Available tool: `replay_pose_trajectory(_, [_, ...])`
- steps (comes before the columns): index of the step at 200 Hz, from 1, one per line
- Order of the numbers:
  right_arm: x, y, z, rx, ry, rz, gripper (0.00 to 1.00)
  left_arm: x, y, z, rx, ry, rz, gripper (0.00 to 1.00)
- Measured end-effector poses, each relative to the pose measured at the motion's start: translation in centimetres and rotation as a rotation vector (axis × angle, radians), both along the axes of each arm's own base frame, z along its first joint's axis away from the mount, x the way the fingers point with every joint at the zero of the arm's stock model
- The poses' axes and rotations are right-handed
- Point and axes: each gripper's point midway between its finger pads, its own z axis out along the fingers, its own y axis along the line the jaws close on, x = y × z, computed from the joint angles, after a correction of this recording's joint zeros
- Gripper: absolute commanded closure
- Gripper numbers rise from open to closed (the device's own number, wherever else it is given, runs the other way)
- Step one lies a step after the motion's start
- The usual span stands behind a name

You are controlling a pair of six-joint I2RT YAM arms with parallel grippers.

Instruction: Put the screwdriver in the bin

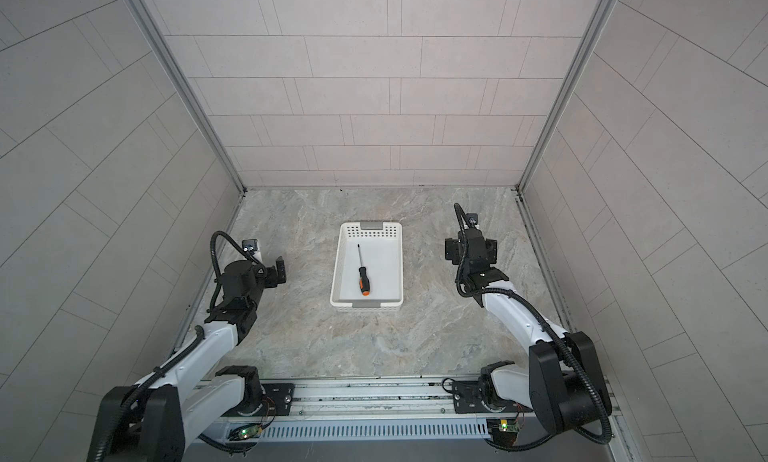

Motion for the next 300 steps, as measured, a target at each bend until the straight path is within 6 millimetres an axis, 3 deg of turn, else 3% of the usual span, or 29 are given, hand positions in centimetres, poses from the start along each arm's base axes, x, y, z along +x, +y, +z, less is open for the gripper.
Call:
replay_pose_trajectory(21, [-0.3,-0.7,-1.1,-0.005,-0.049,-0.019,0.00,0.6,0.1,-0.3,-0.024,-0.019,0.010,0.00])
replay_pose_trajectory(57, [-0.9,-1.3,-4.0,-0.018,-0.038,-0.037,0.00,1.5,0.1,-2.6,-0.055,0.026,0.007,0.00])
replay_pose_trajectory(91, [-0.1,-1.1,-2.7,-0.028,-0.090,-0.022,0.00,2.1,-0.5,-4.5,-0.090,0.060,-0.031,0.00])
replay_pose_trajectory(125, [0.3,-1.2,-1.9,-0.039,-0.123,-0.016,0.00,2.8,-0.5,-4.3,-0.091,0.028,-0.035,0.00])
replay_pose_trajectory(193, [0.3,-1.3,-1.7,-0.078,-0.122,0.006,0.00,4.1,0.1,-4.8,-0.086,-0.016,-0.008,0.00])
replay_pose_trajectory(228, [0.2,-1.6,-2.3,-0.100,-0.104,0.005,0.00,4.0,0.4,-6.9,-0.094,0.031,0.013,0.00])
replay_pose_trajectory(267, [0.1,-2.5,-3.8,-0.101,-0.090,-0.016,0.00,4.6,-0.2,-6.3,-0.092,0.023,-0.026,0.00])
replay_pose_trajectory(300, [-0.5,-2.7,-7.9,-0.107,-0.039,-0.015,0.00,5.0,-0.7,-6.0,-0.095,0.022,-0.060,0.00])
